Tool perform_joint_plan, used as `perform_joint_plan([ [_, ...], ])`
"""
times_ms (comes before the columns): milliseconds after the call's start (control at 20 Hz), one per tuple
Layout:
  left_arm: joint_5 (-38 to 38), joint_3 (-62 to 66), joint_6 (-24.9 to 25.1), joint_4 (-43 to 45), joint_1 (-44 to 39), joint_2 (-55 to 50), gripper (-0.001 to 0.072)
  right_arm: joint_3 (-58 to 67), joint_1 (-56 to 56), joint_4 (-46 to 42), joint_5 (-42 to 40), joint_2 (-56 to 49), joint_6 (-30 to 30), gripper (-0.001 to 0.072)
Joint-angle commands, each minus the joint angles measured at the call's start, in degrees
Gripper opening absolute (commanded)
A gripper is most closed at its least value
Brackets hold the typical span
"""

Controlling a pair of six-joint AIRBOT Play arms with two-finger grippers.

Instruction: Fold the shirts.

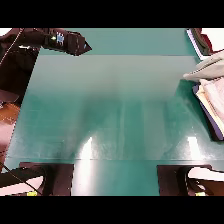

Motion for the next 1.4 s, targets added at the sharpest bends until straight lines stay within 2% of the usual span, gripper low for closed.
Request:
perform_joint_plan([
  [0, 0.0, 0.0, 0.0, 1.1, 0.0, 0.0, 0.0031, 8.1, -3.1, 0.0, 8.0, -0.2, -0.1, 0.0009],
  [300, 0.0, 0.0, 0.0, 1.6, 0.0, 0.0, 0.0031, 9.0, -9.5, -2.0, 15.5, 3.4, 1.5, 0.0009],
  [500, 0.0, 0.0, 0.0, 1.6, 0.0, 0.0, 0.003, -2.1, -13.3, -17.0, 15.5, 10.4, 1.7, 0.0012],
  [900, -0.4, 0.0, 1.6, 1.6, 0.0, 0.0, 0.0031, -24.2, -27.4, -29.3, 15.6, 20.2, 1.7, 0.0018],
  [950, -0.5, 0.0, 1.6, 1.6, 0.0, 0.0, 0.0031, -26.1, -28.9, -29.7, 15.7, 20.5, 1.7, 0.0047],
  [1050, -0.4, 0.0, 1.6, 1.6, 0.0, 0.0, 0.0031, -29.1, -31.2, -30.4, 15.4, 20.5, 1.7, 0.0346],
  [1100, -0.4, 0.0, 1.6, 1.6, 0.0, 0.0, 0.0031, -30.3, -32.4, -30.3, 15.4, 20.5, 1.7, 0.0437],
  [1250, -0.4, 0.0, 1.6, 1.6, 0.0, 0.0, 0.0031, -31.3, -33.6, -26.6, 15.1, 20.4, 1.7, 0.0455],
  [1350, -0.3, 0.0, 1.6, 1.6, 0.0, 0.0, 0.0031, -30.2, -32.4, -15.8, 14.8, 19.9, 1.7, 0.0452],
])
